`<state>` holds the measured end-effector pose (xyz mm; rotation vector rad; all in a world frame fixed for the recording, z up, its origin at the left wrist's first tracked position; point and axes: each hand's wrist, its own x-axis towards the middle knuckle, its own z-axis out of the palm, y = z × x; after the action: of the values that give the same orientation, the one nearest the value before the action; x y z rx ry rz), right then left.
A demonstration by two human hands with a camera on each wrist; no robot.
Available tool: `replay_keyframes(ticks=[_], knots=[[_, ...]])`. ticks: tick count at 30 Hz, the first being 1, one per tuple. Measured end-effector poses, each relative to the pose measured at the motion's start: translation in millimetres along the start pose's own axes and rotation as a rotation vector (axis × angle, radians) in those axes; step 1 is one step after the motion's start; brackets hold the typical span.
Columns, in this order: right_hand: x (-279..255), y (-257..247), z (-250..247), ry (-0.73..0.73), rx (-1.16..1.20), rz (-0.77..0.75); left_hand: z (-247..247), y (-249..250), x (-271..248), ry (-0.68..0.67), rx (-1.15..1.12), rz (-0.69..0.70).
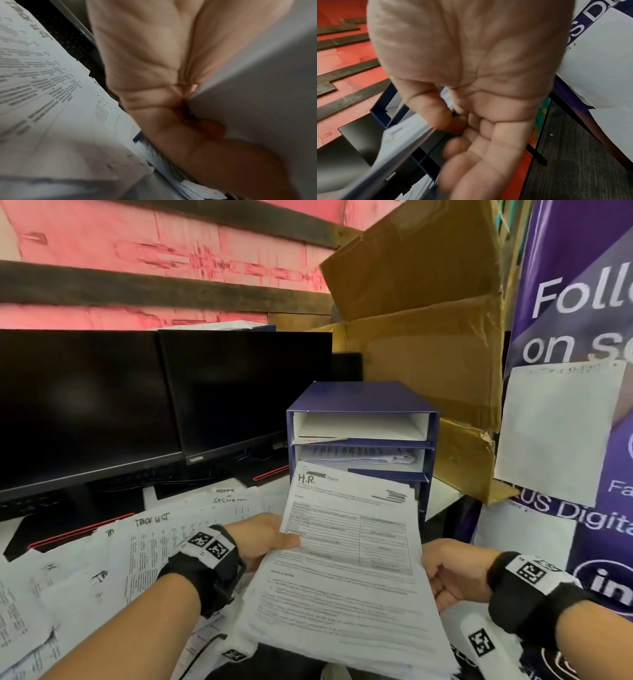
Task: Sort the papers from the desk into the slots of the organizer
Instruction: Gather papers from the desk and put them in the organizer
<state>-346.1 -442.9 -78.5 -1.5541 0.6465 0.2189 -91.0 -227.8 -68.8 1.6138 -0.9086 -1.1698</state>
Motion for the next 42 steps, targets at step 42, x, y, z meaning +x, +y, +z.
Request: replay_keyframes(ticks=[42], knots=[[55.9,-45.5,-12.4,0.626,0.519,-0.383,32.2,27.9,63.1,0.619,0.105,0.110]])
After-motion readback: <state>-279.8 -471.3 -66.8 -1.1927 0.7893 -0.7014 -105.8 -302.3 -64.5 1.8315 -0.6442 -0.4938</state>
